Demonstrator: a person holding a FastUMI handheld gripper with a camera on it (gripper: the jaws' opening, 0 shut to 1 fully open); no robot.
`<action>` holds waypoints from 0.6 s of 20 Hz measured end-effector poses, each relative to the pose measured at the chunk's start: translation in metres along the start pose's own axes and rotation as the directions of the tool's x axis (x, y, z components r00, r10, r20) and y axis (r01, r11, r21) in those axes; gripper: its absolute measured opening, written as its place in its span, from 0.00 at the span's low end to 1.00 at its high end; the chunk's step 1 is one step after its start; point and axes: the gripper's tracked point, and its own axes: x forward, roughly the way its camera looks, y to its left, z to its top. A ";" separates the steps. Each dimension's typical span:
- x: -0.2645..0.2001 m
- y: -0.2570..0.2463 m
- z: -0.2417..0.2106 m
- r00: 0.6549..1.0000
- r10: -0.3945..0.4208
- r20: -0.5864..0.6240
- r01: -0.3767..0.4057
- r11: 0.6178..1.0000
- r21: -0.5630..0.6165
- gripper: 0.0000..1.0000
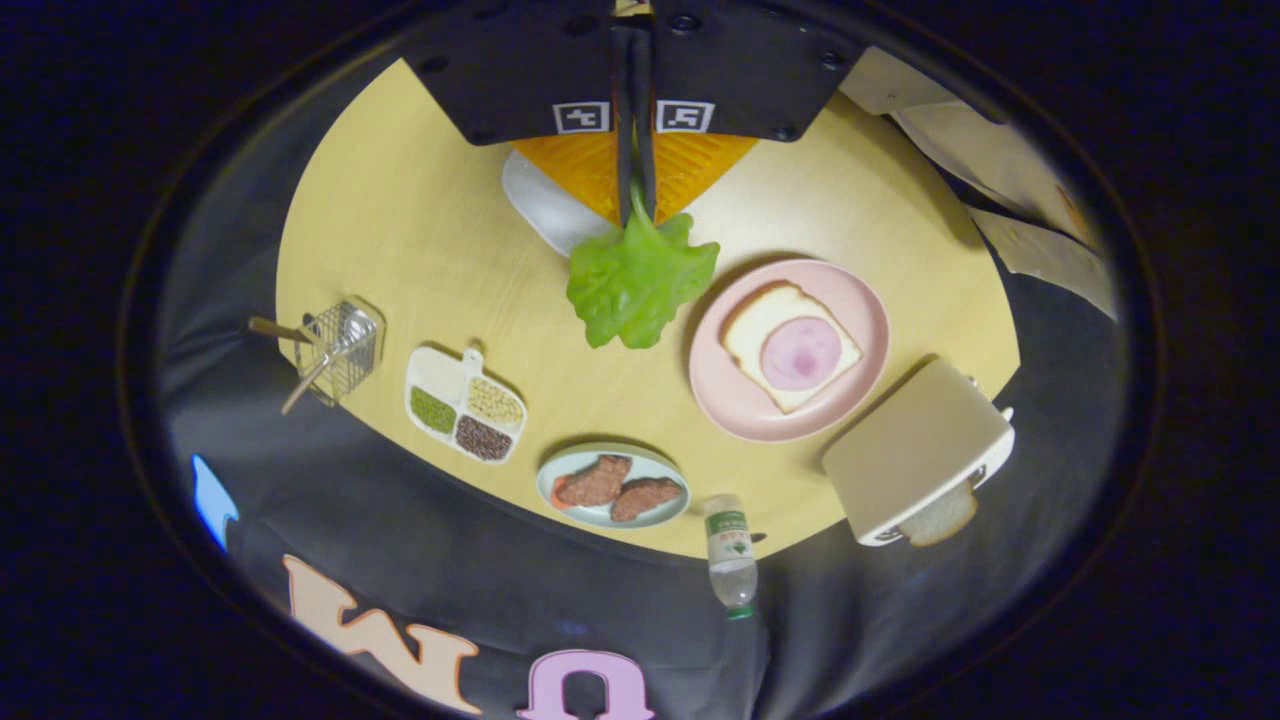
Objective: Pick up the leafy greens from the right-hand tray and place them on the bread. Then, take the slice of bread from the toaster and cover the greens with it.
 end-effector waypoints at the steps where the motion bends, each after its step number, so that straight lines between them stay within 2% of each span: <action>1: -0.001 0.008 0.009 1.000 0.010 0.012 -0.010 1.000 -0.010 0.03; 7: 0.006 0.064 0.055 0.995 0.089 0.046 -0.086 0.994 -0.068 0.03; 12: 0.035 0.111 0.075 0.985 0.168 0.040 -0.164 0.983 -0.081 0.03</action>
